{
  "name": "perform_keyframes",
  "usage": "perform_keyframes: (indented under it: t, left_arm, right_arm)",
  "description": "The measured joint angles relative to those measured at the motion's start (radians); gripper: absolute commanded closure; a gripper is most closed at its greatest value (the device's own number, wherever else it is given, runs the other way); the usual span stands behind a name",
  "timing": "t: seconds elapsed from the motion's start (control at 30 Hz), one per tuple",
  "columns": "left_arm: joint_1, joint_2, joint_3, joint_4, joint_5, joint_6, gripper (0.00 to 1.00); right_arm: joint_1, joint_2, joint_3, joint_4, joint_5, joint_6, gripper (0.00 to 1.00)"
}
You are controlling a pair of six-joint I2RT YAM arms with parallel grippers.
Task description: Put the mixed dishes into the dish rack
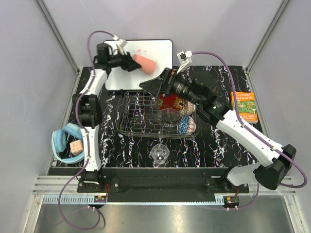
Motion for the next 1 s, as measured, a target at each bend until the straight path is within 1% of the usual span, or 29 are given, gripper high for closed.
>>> perform_keyframes:
  t: [0.03, 0.1, 0.17, 0.23, 0.33, 0.4, 0.57, 0.63, 0.8, 1.0]
  left_arm:
    - [-0.029, -0.023, -0.036, -0.065, -0.05, 0.072, 1.0]
    - [-0.077, -0.053, -0.083, -0.151, -0.136, 0.165, 1.0]
    - [-0.115, -0.09, -0.132, -0.209, -0.214, 0.23, 1.0]
    - [-0.127, -0.153, -0.202, -0.257, -0.288, 0.286, 1.0]
    - [-0.12, -0.265, -0.283, -0.317, -0.392, 0.356, 1.0]
    - [-0.12, -0.376, -0.335, -0.359, -0.484, 0.409, 1.0]
    - [-0.159, -0.597, -0.442, -0.373, -0.62, 0.484, 1.0]
    - [-0.2, -0.67, -0.457, -0.388, -0.66, 0.517, 1.0]
    - [-0.286, -0.742, -0.471, -0.471, -0.698, 0.573, 1.0]
    - [-0.323, -0.811, -0.63, -0.61, -0.75, 0.597, 1.0]
  right_arm:
    - [0.0, -0.003, 0.0, 0.0, 0.001, 0.0, 0.0]
    - [0.0, -0.015, -0.002, 0.0, 0.002, -0.001, 0.0]
    - [0.0, -0.036, -0.011, 0.001, 0.003, -0.002, 0.0]
    - [0.0, -0.066, -0.031, 0.001, 0.012, -0.004, 0.0]
    - [0.0, -0.116, -0.072, 0.0, 0.026, -0.005, 0.0]
    - [0.001, -0.157, -0.107, 0.002, 0.037, -0.006, 0.0]
    - [0.001, -0.25, -0.185, 0.001, 0.066, -0.011, 0.0]
    - [0.001, -0.279, -0.211, 0.002, 0.077, -0.012, 0.0]
    - [0.001, -0.328, -0.262, -0.008, 0.132, -0.021, 0.0]
    - [0.001, -0.368, -0.28, -0.078, 0.229, -0.043, 0.0]
